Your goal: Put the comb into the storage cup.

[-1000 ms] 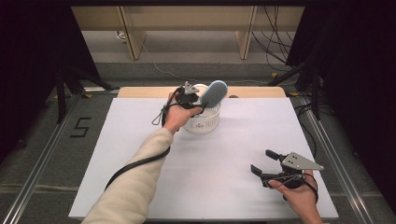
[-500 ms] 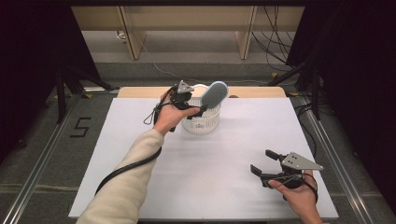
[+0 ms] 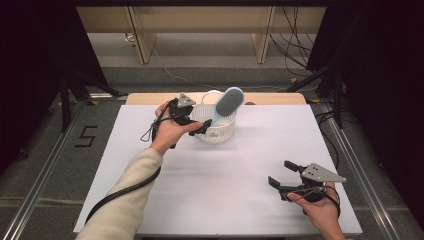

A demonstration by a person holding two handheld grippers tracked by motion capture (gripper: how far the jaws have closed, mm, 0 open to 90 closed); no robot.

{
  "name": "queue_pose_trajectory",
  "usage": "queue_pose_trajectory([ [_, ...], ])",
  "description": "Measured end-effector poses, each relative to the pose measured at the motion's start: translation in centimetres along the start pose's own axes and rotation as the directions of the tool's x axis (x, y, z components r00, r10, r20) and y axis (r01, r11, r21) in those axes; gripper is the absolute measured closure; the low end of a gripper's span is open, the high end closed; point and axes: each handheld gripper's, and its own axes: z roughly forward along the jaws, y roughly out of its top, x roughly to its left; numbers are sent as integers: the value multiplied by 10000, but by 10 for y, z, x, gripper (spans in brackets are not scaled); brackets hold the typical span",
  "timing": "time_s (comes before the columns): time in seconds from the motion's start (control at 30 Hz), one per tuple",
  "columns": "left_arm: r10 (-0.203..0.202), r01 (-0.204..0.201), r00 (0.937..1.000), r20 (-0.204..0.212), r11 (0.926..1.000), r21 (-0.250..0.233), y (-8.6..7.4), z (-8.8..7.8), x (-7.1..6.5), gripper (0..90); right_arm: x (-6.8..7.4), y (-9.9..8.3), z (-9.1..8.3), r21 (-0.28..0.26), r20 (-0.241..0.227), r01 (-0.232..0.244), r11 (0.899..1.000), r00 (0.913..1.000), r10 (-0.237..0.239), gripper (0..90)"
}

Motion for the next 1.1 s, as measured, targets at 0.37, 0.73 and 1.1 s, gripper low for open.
queue_pose_trajectory([
  [0.37,50,-53,9997,-257,9999,-146,-26,-27,5,7,0,0,1,20,23,-49,10000,10000,49,155],
  [0.73,-2,0,10000,-99,9998,-218,-36,-41,3,23,0,0,0,26,37,-28,10000,10000,28,155],
  [1.1,207,-207,9998,-70,9997,-97,-52,-52,-8,36,0,0,-1,-2,52,-4,10000,10000,4,155],
])
